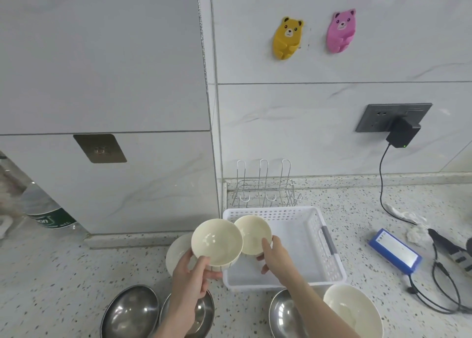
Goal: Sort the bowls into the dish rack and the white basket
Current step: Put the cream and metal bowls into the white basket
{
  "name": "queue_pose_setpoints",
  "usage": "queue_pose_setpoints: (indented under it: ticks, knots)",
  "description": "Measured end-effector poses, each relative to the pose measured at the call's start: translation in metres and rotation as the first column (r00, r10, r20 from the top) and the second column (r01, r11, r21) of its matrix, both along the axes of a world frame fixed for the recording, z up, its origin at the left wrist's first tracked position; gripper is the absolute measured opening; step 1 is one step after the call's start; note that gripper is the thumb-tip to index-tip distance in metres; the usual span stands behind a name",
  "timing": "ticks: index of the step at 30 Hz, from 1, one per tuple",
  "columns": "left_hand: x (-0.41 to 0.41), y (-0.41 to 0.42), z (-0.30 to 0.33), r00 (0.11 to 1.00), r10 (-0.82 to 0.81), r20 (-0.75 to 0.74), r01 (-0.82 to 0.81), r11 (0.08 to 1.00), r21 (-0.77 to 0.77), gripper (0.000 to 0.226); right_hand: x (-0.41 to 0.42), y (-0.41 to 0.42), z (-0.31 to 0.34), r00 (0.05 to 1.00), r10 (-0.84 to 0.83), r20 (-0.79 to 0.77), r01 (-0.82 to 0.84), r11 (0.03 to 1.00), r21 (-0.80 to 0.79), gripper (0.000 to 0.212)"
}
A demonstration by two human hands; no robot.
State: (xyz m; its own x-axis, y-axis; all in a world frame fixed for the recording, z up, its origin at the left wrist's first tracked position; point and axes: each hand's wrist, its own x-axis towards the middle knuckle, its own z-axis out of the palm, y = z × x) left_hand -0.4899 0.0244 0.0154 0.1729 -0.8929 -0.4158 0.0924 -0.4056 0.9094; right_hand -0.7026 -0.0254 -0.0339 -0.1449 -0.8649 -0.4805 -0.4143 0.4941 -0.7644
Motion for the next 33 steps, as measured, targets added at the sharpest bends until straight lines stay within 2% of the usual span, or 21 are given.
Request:
queue_pose_setpoints:
  ticks: [4,7,13,22,25,26,28,29,31,33]
  knots:
    - [-0.002,0.000,0.003,1.000,0.006,0.017,-0.006,1.000,-0.005,0.039,-0.003,0.000,0.001,0.998,0.054,0.022,-0.054,0.999,0.005,0.033]
    - [-0.003,-0.001,0.003,1.000,0.011,0.012,-0.011,1.000,-0.004,0.040,-0.003,0.004,0.005,0.986,0.149,0.068,-0.149,0.989,-0.008,0.047]
    - [-0.008,0.000,0.006,1.000,0.001,0.007,-0.001,1.000,-0.004,0.029,-0.004,0.006,0.002,0.973,0.212,-0.095,-0.216,0.976,-0.037,0.047]
    - [-0.015,-0.005,0.008,0.997,-0.054,0.063,0.053,0.999,0.015,0.036,-0.001,0.005,0.003,0.960,0.190,-0.206,-0.195,0.981,-0.003,0.061]
    - [-0.024,-0.012,0.010,0.993,-0.089,0.083,0.088,0.996,0.020,0.033,-0.002,0.009,0.009,0.962,0.069,-0.265,-0.085,0.995,-0.050,0.080]
    - [-0.027,-0.014,0.010,0.990,-0.102,0.096,0.101,0.995,0.019,0.029,-0.003,0.012,0.011,0.961,-0.004,-0.276,-0.025,0.995,-0.100,0.075]
    - [-0.033,-0.021,0.008,0.983,-0.131,0.126,0.131,0.991,0.010,0.022,-0.005,0.017,0.012,0.962,-0.166,-0.218,0.119,0.970,-0.210,0.057]
    - [-0.035,-0.024,0.007,0.980,-0.146,0.138,0.147,0.989,0.006,0.019,-0.007,0.020,0.012,0.967,-0.215,-0.134,0.180,0.955,-0.237,0.052]
    - [-0.041,-0.029,0.002,0.971,-0.176,0.161,0.177,0.984,0.005,0.016,-0.010,0.023,0.009,0.974,-0.209,0.091,0.225,0.947,-0.231,0.049]
    - [-0.047,-0.033,-0.002,0.961,-0.206,0.184,0.207,0.978,0.012,0.015,-0.012,0.026,0.010,0.965,-0.118,0.235,0.168,0.964,-0.207,0.046]
